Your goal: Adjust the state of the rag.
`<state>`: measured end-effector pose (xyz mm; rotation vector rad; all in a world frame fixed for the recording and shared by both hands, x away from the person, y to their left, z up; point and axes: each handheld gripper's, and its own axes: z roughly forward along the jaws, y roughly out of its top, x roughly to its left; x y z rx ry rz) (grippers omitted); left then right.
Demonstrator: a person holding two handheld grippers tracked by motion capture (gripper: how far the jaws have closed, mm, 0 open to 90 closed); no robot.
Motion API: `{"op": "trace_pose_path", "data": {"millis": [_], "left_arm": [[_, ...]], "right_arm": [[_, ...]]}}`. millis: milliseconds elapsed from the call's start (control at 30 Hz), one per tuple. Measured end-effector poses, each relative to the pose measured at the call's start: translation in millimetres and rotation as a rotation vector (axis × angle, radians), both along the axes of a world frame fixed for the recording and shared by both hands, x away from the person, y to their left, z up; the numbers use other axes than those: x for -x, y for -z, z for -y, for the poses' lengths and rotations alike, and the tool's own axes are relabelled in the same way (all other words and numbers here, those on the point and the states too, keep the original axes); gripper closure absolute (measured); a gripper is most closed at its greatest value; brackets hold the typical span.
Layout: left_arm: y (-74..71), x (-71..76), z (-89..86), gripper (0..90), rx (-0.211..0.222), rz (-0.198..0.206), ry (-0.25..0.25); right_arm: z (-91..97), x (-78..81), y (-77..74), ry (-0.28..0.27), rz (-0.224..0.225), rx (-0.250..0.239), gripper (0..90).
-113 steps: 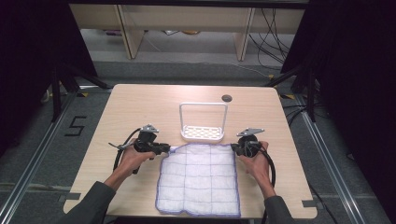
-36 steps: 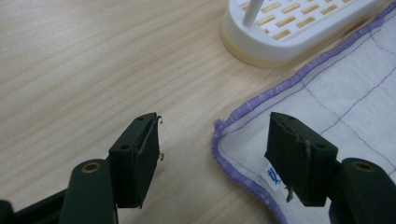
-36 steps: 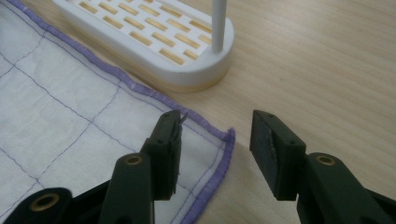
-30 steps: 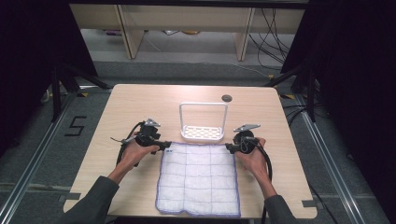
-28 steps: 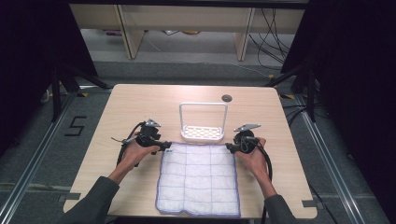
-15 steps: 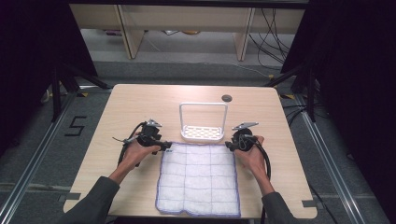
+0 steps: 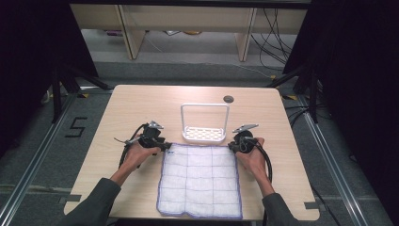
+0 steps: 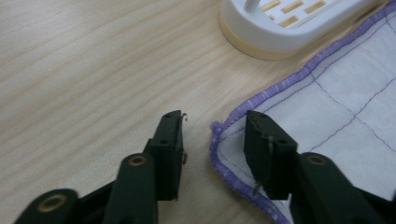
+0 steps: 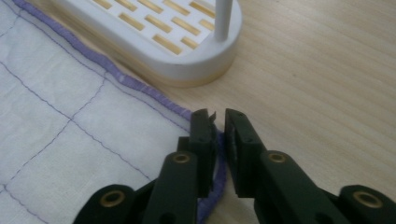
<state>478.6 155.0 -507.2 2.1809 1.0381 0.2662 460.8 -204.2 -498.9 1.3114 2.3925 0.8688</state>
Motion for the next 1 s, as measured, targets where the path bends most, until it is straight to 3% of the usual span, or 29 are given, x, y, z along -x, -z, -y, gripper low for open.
{"op": "trace_pose_path", "data": {"millis": [200,300,367,433,467,633,667,700,733,767,833,933,1000], "left_arm": [[-2.9,4.6,4.9,84.4,-0.018,0.030,0.050],[-5.7,6.3,4.9,86.4,-0.020,0.045,0.064],[-7.7,7.4,4.4,87.1,-0.015,0.055,0.071],[-9.9,9.3,4.4,87.3,-0.013,0.070,0.078],[-11.3,10.4,4.5,87.5,-0.012,0.074,0.081],[-18.8,14.6,3.8,87.7,0.003,0.096,0.091],[-20.5,15.5,3.4,87.7,0.005,0.094,0.090],[-21.7,16.1,2.9,87.7,0.012,0.100,0.091],[-23.5,17.2,2.6,87.8,0.018,0.099,0.088],[-25.1,17.5,1.4,87.8,0.017,0.104,0.096],[-27.8,19.3,0.2,87.8,0.028,0.109,0.098],[-31.4,23.1,-0.4,87.8,0.035,0.118,0.107],[-33.8,24.2,-0.6,87.8,0.049,0.123,0.100]], "right_arm": [[2.5,1.0,-3.7,-0.021,0.001,-0.001,89.2],[0.9,3.6,-6.6,0.007,-0.009,-0.028,89.4],[2.2,3.2,-7.2,-0.011,0.028,-0.023,89.4],[1.8,5.1,-11.7,0.000,0.002,-0.033,89.5],[3.3,3.2,-10.5,-0.023,0.052,-0.025,89.5],[5.1,5.7,-19.2,-0.029,0.048,-0.030,89.6],[4.9,5.7,-19.3,-0.025,0.075,-0.046,89.7],[6.6,6.6,-23.2,-0.034,0.061,-0.034,89.7],[6.1,6.5,-22.1,-0.028,0.096,-0.051,89.7],[6.8,8.4,-26.3,-0.028,0.066,-0.050,89.7],[7.7,8.6,-27.7,-0.047,0.089,-0.032,89.7],[5.9,12.1,-32.5,-0.036,0.082,-0.052,89.8],[7.2,12.5,-35.1,-0.055,0.106,-0.046,89.8]]}}
